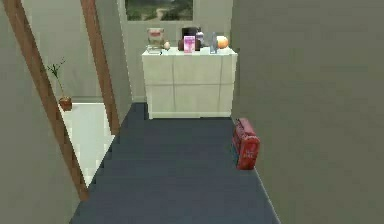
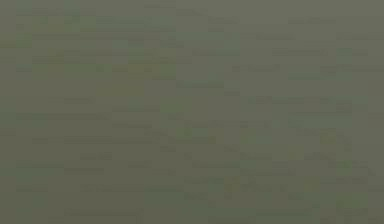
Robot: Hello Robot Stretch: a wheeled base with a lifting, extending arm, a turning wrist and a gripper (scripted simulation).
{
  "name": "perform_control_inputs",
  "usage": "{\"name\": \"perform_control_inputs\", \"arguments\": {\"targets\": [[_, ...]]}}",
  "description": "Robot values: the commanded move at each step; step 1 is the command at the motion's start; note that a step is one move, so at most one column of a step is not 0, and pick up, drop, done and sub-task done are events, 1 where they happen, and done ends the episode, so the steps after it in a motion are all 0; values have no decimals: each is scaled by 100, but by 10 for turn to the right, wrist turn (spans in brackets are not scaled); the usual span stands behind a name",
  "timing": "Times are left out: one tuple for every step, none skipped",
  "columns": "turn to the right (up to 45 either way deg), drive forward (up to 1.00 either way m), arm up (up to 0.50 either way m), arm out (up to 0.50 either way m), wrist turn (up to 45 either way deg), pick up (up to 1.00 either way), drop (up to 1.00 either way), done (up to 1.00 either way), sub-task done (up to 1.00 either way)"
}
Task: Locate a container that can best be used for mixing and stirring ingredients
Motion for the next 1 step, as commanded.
{"name": "perform_control_inputs", "arguments": {"targets": [[0,100,0,0,0,0,0,0,0]]}}
